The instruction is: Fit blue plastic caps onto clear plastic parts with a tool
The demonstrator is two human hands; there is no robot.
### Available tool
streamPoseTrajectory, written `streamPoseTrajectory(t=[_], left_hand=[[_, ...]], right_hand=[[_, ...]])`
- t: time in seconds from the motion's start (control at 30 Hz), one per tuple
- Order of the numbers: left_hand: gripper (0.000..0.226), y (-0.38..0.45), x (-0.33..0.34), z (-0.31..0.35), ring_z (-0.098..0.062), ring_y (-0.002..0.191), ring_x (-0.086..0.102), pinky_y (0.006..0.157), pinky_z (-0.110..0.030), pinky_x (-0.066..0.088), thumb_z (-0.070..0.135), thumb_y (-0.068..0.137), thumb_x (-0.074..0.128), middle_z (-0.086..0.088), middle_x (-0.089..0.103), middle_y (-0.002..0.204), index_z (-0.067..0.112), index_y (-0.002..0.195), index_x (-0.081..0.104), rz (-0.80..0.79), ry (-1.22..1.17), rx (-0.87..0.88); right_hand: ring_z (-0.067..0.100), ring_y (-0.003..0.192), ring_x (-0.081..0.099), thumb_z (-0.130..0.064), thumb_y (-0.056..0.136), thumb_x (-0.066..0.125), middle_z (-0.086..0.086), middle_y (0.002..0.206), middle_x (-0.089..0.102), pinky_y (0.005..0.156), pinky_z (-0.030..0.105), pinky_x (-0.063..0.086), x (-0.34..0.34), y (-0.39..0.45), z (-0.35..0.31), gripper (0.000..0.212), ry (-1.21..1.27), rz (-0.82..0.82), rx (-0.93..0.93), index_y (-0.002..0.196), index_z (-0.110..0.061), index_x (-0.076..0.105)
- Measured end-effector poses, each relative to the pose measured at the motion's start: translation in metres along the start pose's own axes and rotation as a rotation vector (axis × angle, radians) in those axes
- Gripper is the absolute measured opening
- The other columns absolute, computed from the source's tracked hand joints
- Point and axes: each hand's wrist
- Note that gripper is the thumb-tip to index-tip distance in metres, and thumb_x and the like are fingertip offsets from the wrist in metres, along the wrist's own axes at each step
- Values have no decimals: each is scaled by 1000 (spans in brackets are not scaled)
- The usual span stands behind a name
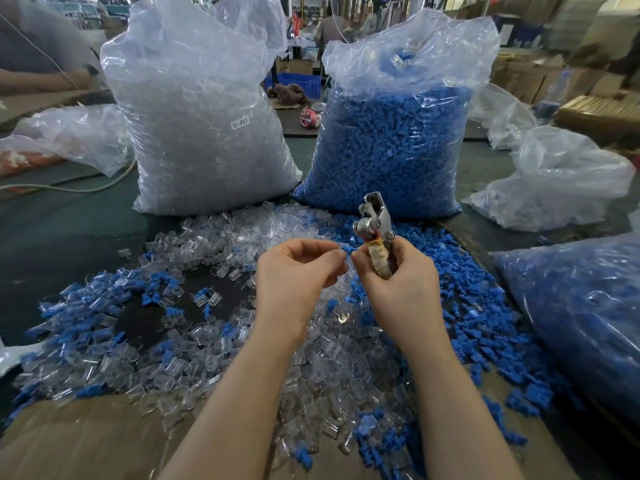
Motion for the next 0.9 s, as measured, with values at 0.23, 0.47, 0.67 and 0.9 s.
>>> streamPoseTrajectory(t=[0.23, 0.47, 0.67, 0.9], left_hand=[[14, -3, 3, 1, -15, 70, 74, 64, -22, 57, 5, 77, 80, 0, 75, 69, 18, 74, 76, -5, 136, 113], [21, -3, 3, -1, -11, 70, 73, 71, -30, 60, 7, 77, 80, 7, 74, 69, 27, 72, 74, 14, 245, 216], [23, -5, 3, -4, 1, 66, 68, 61, -12, 53, 10, 77, 81, 19, 71, 70, 31, 72, 71, 33, 323, 295], [16, -5, 5, -8, 0, 67, 69, 67, -21, 58, 12, 79, 81, 15, 72, 70, 26, 78, 74, 51, 350, 355]], right_hand=[[8, 60, 54, -33, 86, 70, -11, 66, 60, 56, 31, 40, 2, 1, -1, 16, -27, 29, 6, 77, -28, 58], [3, 56, 52, -30, 88, 69, -13, 63, 61, 52, 23, 37, 0, 2, -2, 12, 64, -25, 58, 78, -24, 63], [14, 60, 57, -24, 89, 67, -1, 68, 67, 61, 44, 50, 0, 1, -7, 8, 157, -67, 125, 83, -18, 68], [14, 58, 50, -22, 89, 65, 12, 71, 65, 58, 48, 48, -1, 1, -9, 13, 165, -78, 173, 80, -13, 67]])
Point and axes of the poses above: each hand's wrist, its own y-axis towards the middle knuckle, its own x-axis out of the palm, z = x × y
